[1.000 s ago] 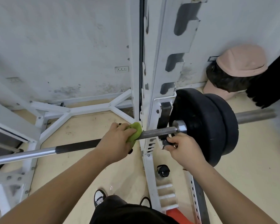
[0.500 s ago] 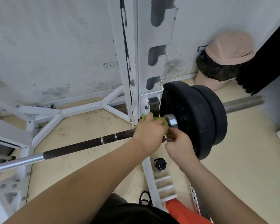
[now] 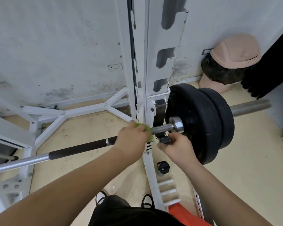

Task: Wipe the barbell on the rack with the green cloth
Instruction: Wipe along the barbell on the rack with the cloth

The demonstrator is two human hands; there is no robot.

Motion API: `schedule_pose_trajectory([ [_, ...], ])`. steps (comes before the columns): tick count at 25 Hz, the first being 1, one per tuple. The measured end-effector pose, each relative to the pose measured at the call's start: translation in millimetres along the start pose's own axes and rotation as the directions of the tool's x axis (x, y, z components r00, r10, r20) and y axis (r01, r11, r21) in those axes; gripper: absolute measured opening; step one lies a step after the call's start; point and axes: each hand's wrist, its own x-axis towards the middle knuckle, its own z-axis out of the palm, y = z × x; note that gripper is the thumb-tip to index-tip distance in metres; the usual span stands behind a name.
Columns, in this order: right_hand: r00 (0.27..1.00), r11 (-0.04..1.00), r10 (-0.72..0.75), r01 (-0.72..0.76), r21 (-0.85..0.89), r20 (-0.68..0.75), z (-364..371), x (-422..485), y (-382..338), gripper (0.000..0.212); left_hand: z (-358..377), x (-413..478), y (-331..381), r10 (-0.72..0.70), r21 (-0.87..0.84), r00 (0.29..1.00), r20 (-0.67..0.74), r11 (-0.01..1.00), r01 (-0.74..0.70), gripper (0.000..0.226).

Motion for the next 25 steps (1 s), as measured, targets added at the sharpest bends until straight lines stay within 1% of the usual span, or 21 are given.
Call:
schedule_pose_trajectory([
  [2,0.999,0.999,0.006,-0.007,-0.036,-0.037,2,2,-1,0.027,1,-7,-12,-0.056,0.029,0.998,0.001,0.998,0.056,0.051],
  [4,0.997,0.995,-0.008,0.001,-0.102,-0.075,3,4,-5,0.030,-7,9,0,-0.022,-0.009,1.000,-0.015,1.000,0.022,0.046],
  [6,0.998,0.980,-0.033,0.021,-0.196,-0.058,3,7,-10,0.029,-11,28,20,0.039,-0.045,0.997,-0.071,0.998,-0.043,0.040],
  [7,0.998,0.975,-0.027,0.015,-0.220,-0.050,3,9,-12,0.030,-10,34,24,0.043,-0.060,0.995,-0.087,0.997,-0.049,0.037],
  [9,0.999,0.971,0.000,-0.010,-0.241,-0.041,4,11,-14,0.032,-5,22,11,-0.012,-0.090,0.997,-0.071,0.996,0.006,0.034],
  [12,1.000,0.965,0.008,-0.015,-0.261,-0.027,6,13,-15,0.032,7,-18,-31,-0.122,-0.137,0.990,-0.074,0.984,0.111,0.034],
  [14,1.000,0.964,0.005,-0.009,-0.264,-0.018,6,14,-17,0.031,6,-16,-40,-0.155,-0.135,0.987,-0.042,0.980,0.148,0.022],
  [16,0.999,0.957,-0.003,-0.007,-0.291,-0.034,7,15,-18,0.031,-2,10,-26,-0.120,-0.142,0.992,-0.026,0.983,0.115,0.015],
  [18,0.999,0.942,-0.021,0.007,-0.334,-0.037,8,14,-16,0.029,-3,26,-4,-0.092,-0.189,0.994,-0.057,0.979,0.080,0.017],
  [20,0.998,0.919,-0.046,0.028,-0.393,-0.035,6,9,-17,0.028,2,18,-6,-0.104,-0.242,0.990,-0.091,0.967,0.079,0.022],
  [21,0.993,0.883,-0.110,0.077,-0.464,-0.045,7,6,-19,0.026,6,3,-17,-0.123,-0.257,0.989,-0.081,0.961,0.098,0.024],
  [22,0.971,0.818,-0.232,0.165,-0.550,-0.053,8,2,-21,0.025,11,-15,-33,-0.154,-0.272,0.986,-0.069,0.953,0.130,0.025],
  [23,0.928,0.741,-0.371,0.268,-0.616,-0.042,11,-2,-25,0.027,15,-32,-50,-0.196,-0.275,0.978,-0.071,0.947,0.169,0.025],
  [24,0.870,0.678,-0.492,0.378,-0.630,-0.007,17,-6,-32,0.028,18,-48,-68,-0.256,-0.276,0.964,-0.079,0.934,0.225,0.024],
  [25,0.819,0.637,-0.573,0.476,-0.606,0.041,24,-9,-41,0.026,20,-55,-81,-0.320,-0.287,0.945,-0.073,0.914,0.287,0.023],
])
